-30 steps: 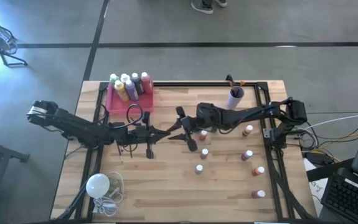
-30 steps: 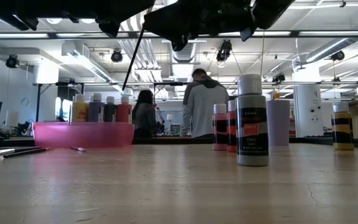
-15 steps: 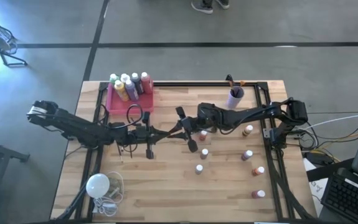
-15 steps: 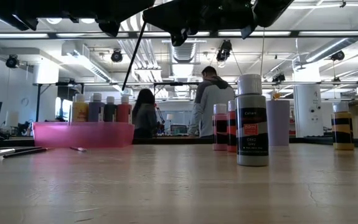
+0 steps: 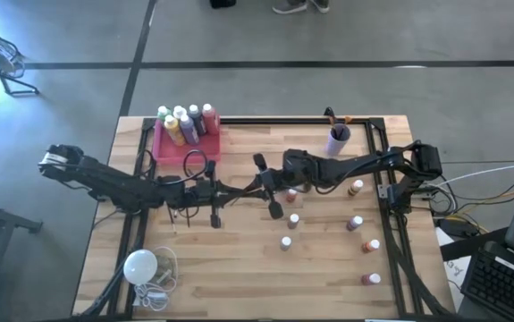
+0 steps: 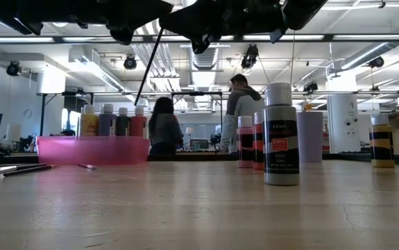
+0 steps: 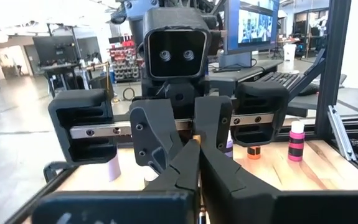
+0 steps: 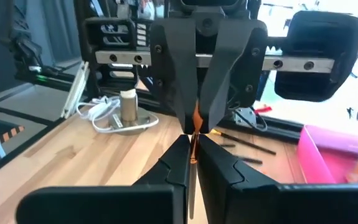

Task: Pick & Place Paint Supplies
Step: Put the gold paint brush into the purple cup

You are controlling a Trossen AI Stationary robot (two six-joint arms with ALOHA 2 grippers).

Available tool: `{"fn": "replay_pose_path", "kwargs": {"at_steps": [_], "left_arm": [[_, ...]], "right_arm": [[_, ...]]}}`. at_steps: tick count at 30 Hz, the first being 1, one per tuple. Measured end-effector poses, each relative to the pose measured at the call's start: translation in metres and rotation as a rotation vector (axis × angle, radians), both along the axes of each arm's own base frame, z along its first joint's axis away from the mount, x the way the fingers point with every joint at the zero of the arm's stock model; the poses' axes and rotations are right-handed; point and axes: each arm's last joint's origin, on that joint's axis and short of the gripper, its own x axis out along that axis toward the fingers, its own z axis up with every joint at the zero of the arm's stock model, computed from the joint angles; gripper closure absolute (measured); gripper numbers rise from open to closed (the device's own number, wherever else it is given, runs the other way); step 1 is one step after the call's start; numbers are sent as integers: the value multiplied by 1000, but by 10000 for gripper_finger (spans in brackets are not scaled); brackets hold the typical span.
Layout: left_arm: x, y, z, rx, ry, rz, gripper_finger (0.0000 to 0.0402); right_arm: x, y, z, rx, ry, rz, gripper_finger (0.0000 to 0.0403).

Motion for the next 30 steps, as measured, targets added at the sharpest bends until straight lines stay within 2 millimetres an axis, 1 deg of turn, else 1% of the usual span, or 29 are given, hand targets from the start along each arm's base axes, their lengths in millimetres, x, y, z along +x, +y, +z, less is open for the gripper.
{"fn": "replay_pose_path", "kwargs": {"at_steps": [4,9,12,15,18,21,24,28,30], "left_arm": [[0,-1,0,22,1,-3,358],[0,-1,-1,28,9,-2,303],[0,-1,-2,29,17,-1,278],[0,-1,-3,33,34,-1,268],[0,-1,-5,36,51,0,267],[0,-1,-5,37,53,0,268],[0,-1,-5,36,52,0,268],[0,-1,-5,35,52,0,268],[0,-1,-5,34,52,0,268]], "right_arm": [[-1,-1,-4,8,48,-16,385],[-6,0,-1,10,144,-18,385],[-11,-1,6,-24,179,-29,385],[-24,-2,21,-84,197,-86,385],[-45,-5,43,-160,192,-223,385],[-72,-9,69,-218,184,-402,385],[-104,-16,90,-265,168,-561,385],[-146,-31,110,-225,147,-682,385],[-165,-41,115,-193,148,-747,385]]}}
